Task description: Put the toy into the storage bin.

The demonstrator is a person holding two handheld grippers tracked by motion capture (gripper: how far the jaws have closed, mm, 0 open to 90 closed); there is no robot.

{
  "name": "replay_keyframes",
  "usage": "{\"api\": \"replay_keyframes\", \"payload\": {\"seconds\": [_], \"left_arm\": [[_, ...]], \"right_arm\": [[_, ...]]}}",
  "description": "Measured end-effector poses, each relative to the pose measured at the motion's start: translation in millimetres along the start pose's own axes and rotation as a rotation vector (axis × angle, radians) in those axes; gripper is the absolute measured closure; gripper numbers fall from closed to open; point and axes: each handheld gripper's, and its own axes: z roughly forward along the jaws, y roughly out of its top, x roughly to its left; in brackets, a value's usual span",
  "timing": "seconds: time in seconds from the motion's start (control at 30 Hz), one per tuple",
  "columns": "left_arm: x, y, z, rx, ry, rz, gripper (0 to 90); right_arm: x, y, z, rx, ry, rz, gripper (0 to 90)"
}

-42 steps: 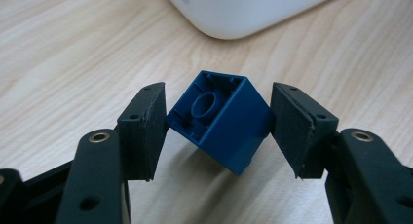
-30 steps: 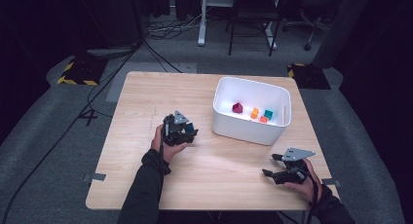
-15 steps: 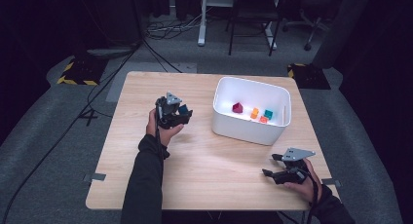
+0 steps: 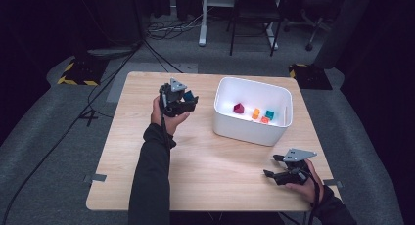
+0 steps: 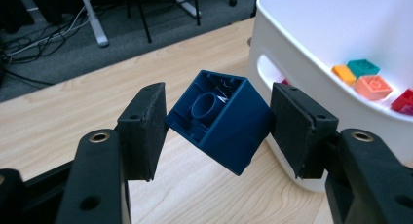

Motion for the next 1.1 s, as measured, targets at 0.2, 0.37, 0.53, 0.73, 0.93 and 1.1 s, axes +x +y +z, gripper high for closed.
{"api": "replay_keyframes", "payload": {"seconds": [0.2, 0.37, 0.53, 0.73, 0.93, 1.1], "left_arm": [[-4.9, 13.7, -3.2, -0.014, -0.008, 0.009, 40.5], [-12.0, 26.6, -2.7, -0.035, -0.006, 0.019, 40.5], [-23.5, 41.8, -3.3, -0.059, -0.027, 0.032, 40.5], [-39.9, 54.5, -0.7, -0.061, -0.05, 0.064, 40.5], [-56.1, 63.0, 4.5, -0.053, -0.085, 0.104, 40.5], [-73.0, 66.1, 13.9, -0.062, -0.115, 0.114, 40.6]], "right_arm": [[0.0, 0.0, 0.0, 0.0, 0.0, 0.0, 23.1], [0.0, 0.0, 0.0, 0.0, 0.0, 0.0, 23.1], [0.0, 0.0, 0.0, 0.0, 0.0, 0.0, 23.0], [0.1, 0.0, 0.1, 0.0, 0.0, -0.001, 22.9], [0.1, 0.0, 0.1, 0.0, 0.0, -0.001, 23.0], [0.1, 0.0, 0.1, 0.0, 0.0, -0.001, 22.9]]}}
